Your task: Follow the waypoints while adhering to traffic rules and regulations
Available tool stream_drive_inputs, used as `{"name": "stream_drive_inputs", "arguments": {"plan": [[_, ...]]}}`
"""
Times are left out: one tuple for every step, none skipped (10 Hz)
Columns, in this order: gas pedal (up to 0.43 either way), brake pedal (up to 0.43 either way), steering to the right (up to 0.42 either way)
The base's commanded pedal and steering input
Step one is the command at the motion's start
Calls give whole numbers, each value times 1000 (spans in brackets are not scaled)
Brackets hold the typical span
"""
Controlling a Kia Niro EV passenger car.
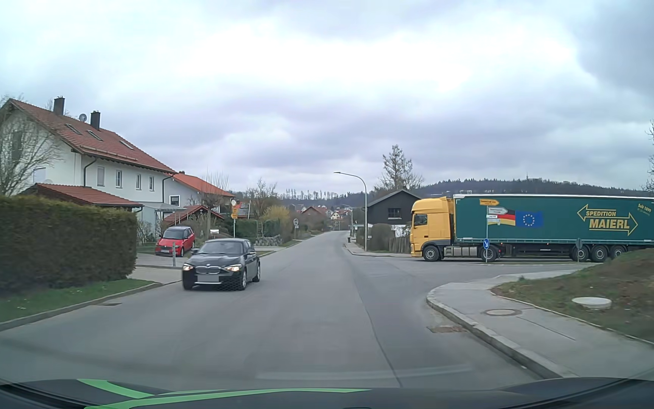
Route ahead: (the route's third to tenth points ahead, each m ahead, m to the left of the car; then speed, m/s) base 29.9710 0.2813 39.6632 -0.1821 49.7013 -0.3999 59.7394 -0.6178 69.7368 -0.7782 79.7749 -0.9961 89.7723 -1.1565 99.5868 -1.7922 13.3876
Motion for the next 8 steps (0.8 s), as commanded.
{"name": "stream_drive_inputs", "arguments": {"plan": [[0,0,0],[0,0,0],[0,0,0],[0,0,0],[0,0,0],[0,0,0],[0,0,0],[20,0,0]]}}
